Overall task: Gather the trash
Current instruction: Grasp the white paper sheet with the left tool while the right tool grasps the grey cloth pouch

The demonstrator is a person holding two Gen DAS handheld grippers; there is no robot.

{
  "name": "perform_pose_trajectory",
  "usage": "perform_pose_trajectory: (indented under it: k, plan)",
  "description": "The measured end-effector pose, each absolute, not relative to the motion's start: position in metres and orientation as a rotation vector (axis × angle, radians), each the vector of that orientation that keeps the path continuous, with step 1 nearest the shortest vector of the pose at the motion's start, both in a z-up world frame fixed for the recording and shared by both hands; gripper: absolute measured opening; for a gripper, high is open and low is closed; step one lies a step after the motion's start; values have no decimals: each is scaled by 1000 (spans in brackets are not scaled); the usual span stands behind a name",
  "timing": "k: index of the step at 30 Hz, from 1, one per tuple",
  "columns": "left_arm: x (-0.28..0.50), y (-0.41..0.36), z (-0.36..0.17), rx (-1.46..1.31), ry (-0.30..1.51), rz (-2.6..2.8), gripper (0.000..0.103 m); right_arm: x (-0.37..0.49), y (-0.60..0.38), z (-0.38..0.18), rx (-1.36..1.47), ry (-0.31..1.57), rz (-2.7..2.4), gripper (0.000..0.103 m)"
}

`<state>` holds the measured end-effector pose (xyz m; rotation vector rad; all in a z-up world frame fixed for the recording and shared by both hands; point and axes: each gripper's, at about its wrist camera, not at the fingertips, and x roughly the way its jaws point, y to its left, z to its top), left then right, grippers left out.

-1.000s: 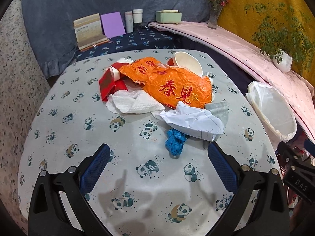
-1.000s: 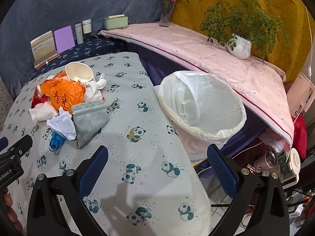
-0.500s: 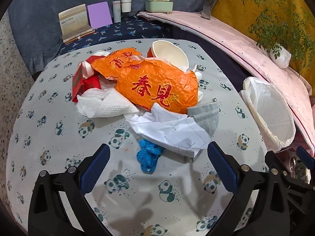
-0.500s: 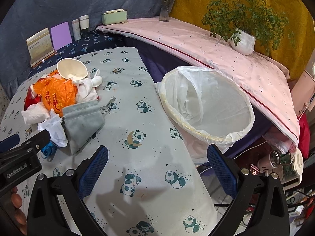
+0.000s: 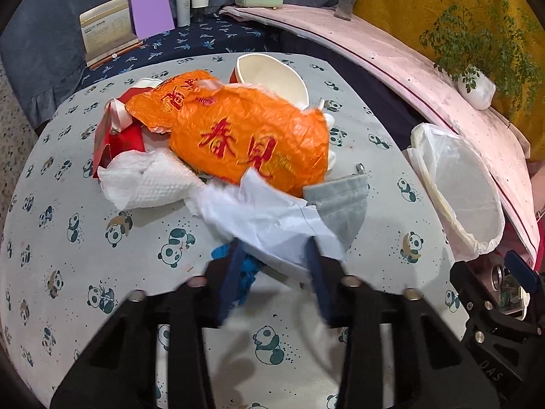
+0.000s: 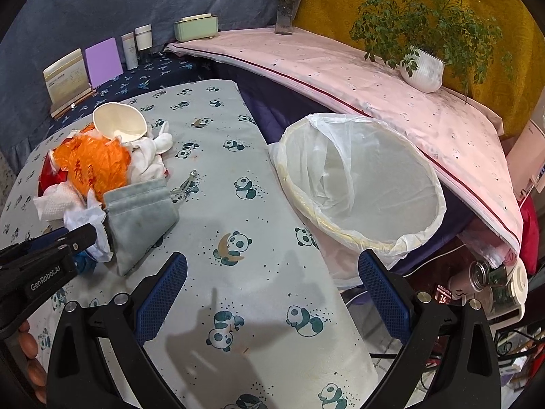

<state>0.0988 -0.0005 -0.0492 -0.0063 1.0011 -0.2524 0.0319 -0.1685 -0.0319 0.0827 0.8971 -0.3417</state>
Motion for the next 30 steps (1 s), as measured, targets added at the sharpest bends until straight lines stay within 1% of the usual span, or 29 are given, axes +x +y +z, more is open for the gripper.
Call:
perform_pose_trajectory:
  k: [1, 3, 6, 12, 25, 30]
  plan:
    - [99, 1, -50, -4, 1007, -253, 23, 33, -167, -32, 82, 897, -340, 96]
    - [98, 3, -49, -2, 1003, -257, 16, 33, -164, -31, 79, 897, -334, 96]
    - [94, 7, -46, 7, 988, -256, 10, 34, -159, -30, 72, 896, -326, 96]
    - [87, 18, -37, 4, 960, -255, 2, 33, -147, -26, 62, 888, -310, 96]
    - [67, 64, -13, -49, 894, -230, 1, 38, -108, -16, 26, 869, -237, 96]
    - [68, 83, -12, -72, 891, -192, 1, 46, -89, -19, 12, 857, -198, 96]
